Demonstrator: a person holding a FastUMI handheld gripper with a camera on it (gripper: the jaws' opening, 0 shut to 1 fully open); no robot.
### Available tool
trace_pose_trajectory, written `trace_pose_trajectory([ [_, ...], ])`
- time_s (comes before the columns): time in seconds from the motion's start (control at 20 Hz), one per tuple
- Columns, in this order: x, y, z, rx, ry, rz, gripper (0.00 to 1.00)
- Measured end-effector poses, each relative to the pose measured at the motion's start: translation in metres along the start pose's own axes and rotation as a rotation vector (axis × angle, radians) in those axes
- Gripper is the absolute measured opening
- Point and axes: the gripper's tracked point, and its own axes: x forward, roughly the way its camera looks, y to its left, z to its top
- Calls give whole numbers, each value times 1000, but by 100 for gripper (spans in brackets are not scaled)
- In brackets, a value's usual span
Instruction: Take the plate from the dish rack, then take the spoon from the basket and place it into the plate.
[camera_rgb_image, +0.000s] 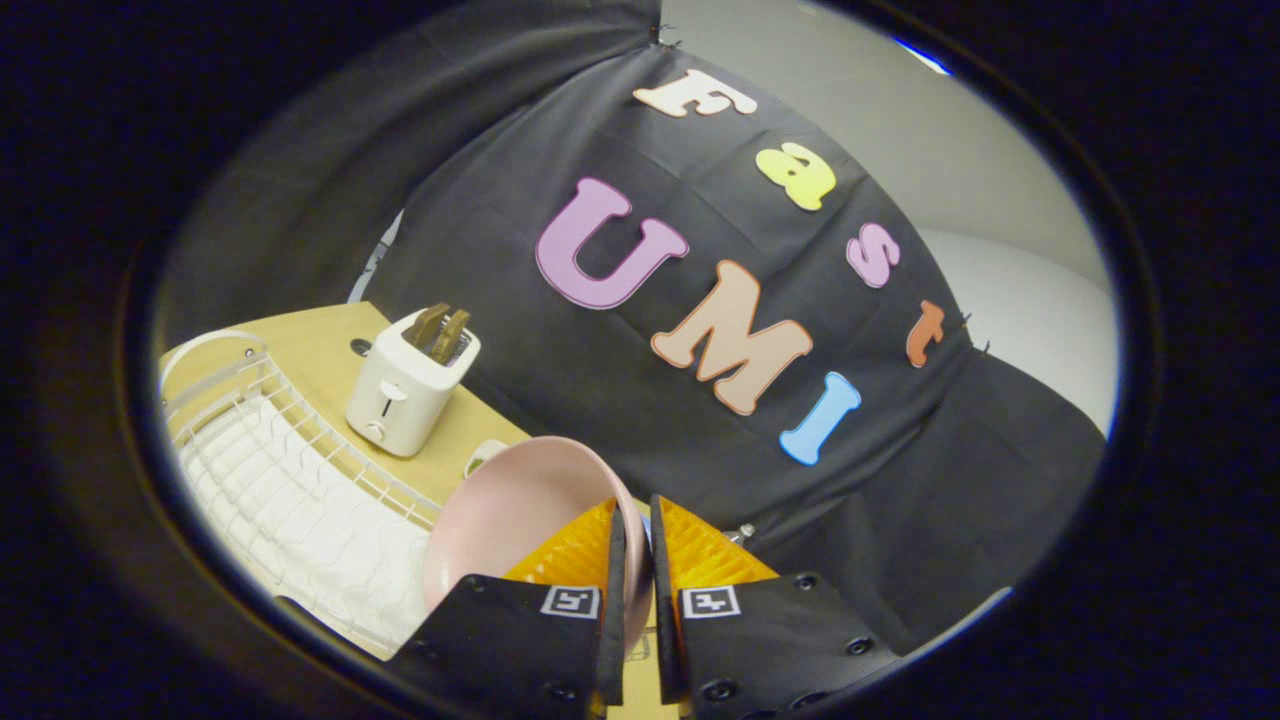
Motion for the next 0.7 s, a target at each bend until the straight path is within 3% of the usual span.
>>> trace_pose_trajectory([
  [0.35, -42, -82, -31, 56, -14, -22, 16],
  [0.7, -68, -126, -111, 134, 39, -25, 18],
])
